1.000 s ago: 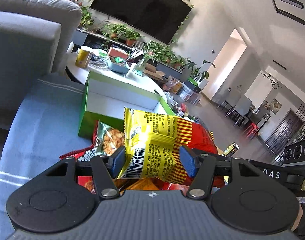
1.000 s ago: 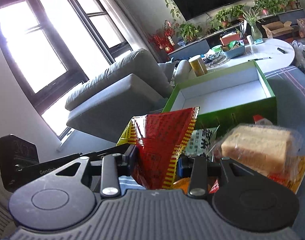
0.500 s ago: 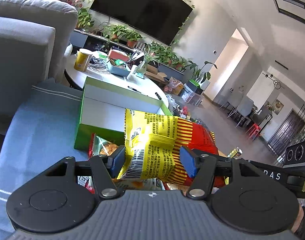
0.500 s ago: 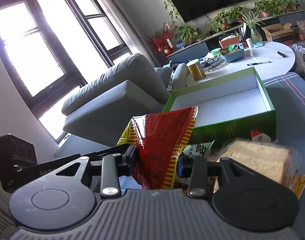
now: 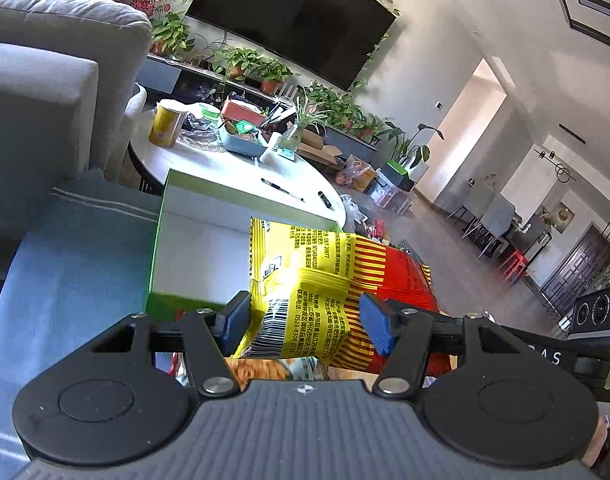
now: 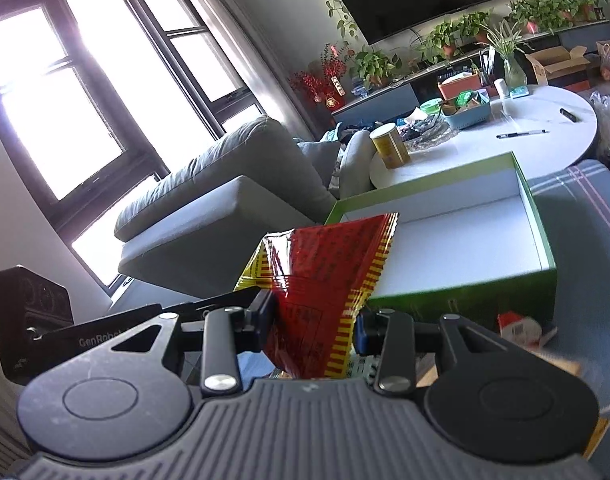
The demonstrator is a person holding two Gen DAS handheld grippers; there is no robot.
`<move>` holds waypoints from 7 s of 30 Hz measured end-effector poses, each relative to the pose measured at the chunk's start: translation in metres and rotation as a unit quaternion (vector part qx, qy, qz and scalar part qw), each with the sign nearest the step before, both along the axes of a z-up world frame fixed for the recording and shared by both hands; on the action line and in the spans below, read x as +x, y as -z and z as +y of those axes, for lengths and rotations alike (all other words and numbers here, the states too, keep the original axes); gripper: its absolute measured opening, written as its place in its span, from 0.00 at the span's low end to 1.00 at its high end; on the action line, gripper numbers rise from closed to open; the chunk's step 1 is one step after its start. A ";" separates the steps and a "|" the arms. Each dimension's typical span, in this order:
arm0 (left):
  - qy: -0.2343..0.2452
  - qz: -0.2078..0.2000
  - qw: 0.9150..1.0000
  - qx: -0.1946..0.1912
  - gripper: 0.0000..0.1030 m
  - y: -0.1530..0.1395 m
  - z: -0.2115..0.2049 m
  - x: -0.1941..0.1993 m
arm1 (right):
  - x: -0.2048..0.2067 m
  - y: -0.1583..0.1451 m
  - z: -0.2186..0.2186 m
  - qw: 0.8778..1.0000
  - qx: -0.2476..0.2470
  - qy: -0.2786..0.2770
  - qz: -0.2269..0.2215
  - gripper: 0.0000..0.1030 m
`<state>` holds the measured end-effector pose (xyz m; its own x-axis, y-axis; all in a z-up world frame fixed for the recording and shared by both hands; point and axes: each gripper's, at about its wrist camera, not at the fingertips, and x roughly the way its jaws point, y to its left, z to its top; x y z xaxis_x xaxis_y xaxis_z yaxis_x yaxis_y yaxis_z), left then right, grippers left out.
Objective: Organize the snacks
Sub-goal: 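Lift the chip bag with the left gripper and drop it into the green box, then grasp the bagged bread loaf with the left gripper, then carry the bread loaf into the green box and release it beside the chip bag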
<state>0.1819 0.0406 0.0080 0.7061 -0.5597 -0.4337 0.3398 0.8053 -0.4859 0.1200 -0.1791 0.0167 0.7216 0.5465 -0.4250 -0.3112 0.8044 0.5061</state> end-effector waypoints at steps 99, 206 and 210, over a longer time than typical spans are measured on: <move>0.059 0.154 0.985 -0.048 0.55 0.025 -0.065 0.012 | -0.064 0.024 -0.059 0.989 -0.040 0.127 0.058 0.95; -0.037 0.055 0.998 -0.018 0.76 0.009 0.003 0.041 | 0.094 0.027 -0.060 0.983 -0.128 0.106 0.082 1.00; -0.039 0.063 0.997 -0.014 0.76 0.019 0.015 0.023 | 0.042 0.012 -0.063 0.990 -0.100 0.085 0.054 1.00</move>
<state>0.2046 0.0553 -0.0108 0.6885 -0.5188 -0.5068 0.2114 0.8120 -0.5441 0.1622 -0.2419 0.0050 0.7396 0.3194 -0.5925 -0.1157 0.9275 0.3555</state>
